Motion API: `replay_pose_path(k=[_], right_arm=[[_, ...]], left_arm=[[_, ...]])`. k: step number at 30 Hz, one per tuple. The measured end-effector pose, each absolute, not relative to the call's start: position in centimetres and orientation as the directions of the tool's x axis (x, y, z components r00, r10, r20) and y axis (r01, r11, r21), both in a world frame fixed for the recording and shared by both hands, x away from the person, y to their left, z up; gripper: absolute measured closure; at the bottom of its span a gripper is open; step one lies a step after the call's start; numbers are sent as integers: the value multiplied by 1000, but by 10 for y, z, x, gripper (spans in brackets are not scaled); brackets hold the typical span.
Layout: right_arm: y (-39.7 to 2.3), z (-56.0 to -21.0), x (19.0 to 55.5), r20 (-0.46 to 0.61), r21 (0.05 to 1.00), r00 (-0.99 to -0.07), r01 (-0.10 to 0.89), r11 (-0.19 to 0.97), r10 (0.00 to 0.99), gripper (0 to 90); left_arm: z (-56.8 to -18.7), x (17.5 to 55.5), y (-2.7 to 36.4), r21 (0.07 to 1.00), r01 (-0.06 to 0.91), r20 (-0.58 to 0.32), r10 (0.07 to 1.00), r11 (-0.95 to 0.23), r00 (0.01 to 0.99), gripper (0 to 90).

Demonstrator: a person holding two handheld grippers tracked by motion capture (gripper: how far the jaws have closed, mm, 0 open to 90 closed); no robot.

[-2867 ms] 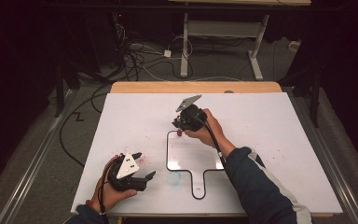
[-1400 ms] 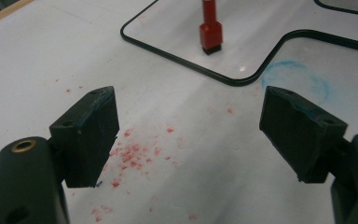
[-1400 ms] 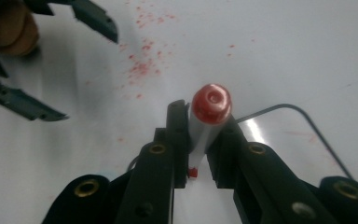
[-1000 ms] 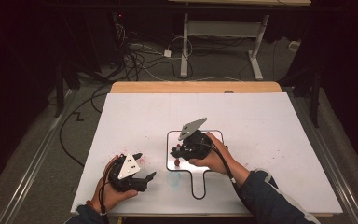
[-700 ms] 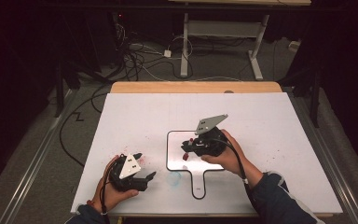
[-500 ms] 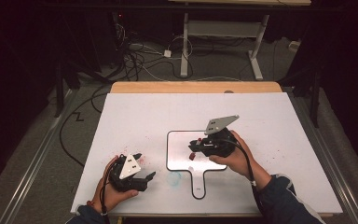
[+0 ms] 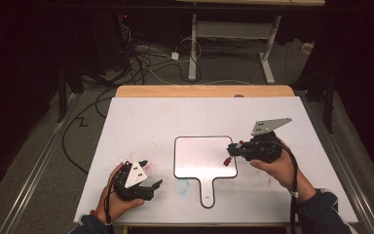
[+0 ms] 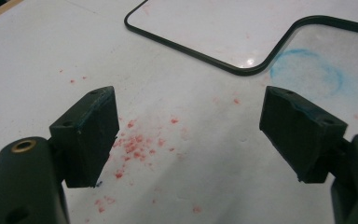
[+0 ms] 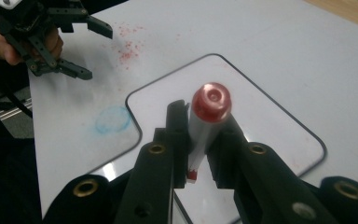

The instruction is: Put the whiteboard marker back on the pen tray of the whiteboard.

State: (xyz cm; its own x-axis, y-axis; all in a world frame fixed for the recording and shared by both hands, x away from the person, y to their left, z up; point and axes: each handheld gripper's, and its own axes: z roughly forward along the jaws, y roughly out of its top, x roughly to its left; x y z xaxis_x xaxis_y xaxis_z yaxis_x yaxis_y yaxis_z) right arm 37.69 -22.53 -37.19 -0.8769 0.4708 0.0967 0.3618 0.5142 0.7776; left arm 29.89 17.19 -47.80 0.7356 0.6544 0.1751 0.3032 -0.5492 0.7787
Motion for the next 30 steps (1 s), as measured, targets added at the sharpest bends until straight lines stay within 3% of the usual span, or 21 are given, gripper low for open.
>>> replay_pose_path(k=[7,10,16,26,30], right_arm=[[-260,-371,379,205,736,-846,465,492,492,806],[-264,-383,384,264,689,-842,506,519,470,805],[-260,-413,406,320,606,-792,593,531,519,793],[-243,-445,433,270,617,-712,645,451,649,720],[-236,-454,434,201,639,-691,630,442,694,723]], left_arm=[[-478,298,172,778,307,175,658,-548,732,187],[-477,298,171,775,300,182,651,-556,737,187],[-478,298,170,771,303,181,648,-560,740,188],[-480,299,169,761,306,181,640,-572,747,188],[-480,299,169,755,305,190,638,-580,746,187]])
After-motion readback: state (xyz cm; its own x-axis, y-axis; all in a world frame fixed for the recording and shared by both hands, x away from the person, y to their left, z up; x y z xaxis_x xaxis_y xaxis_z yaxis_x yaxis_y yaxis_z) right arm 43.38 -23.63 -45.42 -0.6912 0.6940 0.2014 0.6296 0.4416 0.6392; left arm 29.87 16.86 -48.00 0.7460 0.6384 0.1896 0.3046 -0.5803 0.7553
